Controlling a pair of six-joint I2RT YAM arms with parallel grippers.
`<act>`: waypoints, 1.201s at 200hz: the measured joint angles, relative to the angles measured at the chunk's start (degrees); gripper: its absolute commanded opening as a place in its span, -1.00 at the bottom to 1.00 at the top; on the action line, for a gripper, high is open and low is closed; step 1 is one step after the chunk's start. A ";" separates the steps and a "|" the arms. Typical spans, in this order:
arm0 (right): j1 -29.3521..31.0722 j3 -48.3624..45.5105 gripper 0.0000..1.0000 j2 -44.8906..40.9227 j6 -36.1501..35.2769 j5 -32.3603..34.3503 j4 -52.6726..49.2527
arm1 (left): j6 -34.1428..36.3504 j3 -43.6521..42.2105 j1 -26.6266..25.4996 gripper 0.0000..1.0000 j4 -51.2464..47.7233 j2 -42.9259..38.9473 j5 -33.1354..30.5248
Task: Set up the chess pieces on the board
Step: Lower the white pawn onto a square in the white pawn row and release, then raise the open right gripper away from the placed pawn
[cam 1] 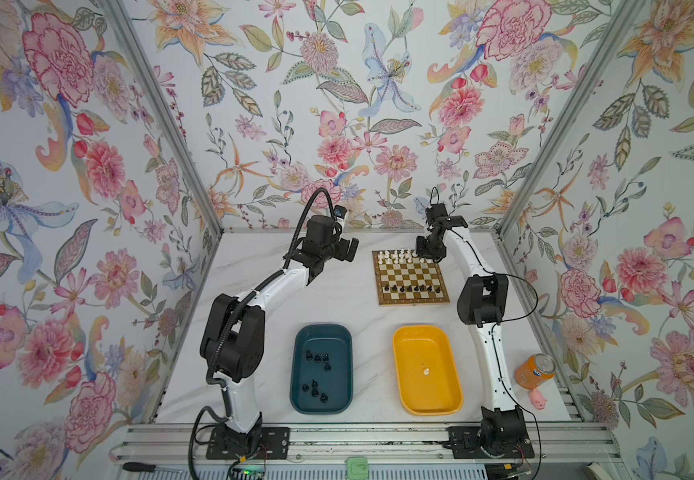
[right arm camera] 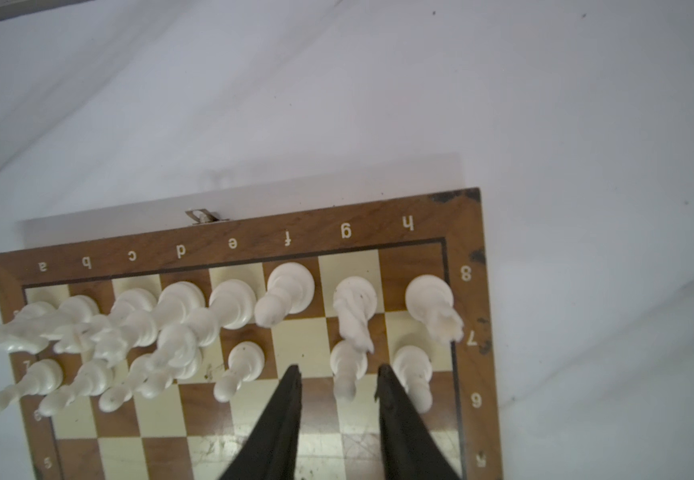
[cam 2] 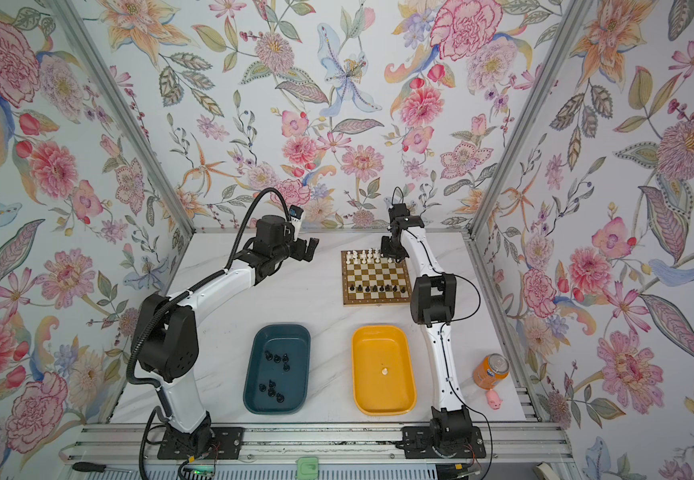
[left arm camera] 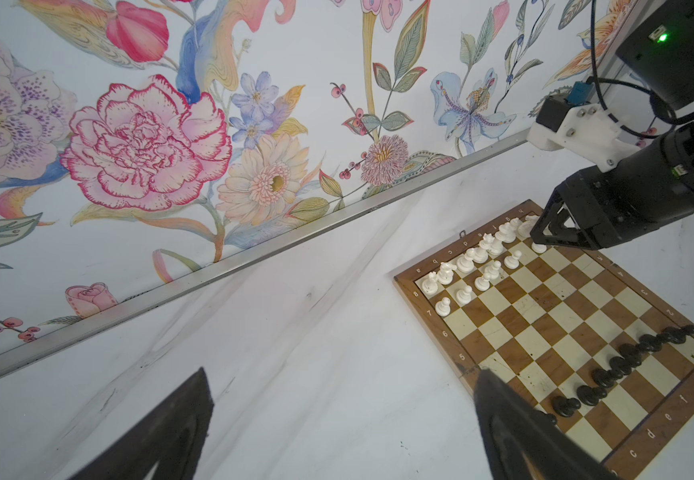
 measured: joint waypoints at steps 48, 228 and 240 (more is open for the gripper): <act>-0.17 0.09 -0.63 -0.13 -0.11 0.09 0.13 | -0.28 0.94 0.00 0.98 -0.11 0.07 0.02; -2.25 -8.52 -0.87 -6.43 -0.11 1.20 0.61 | -1.81 1.11 0.00 0.99 0.13 0.07 -0.04; -2.25 -8.52 -0.87 -6.32 -0.09 0.96 0.63 | -1.81 1.11 0.00 0.98 0.11 0.04 -0.04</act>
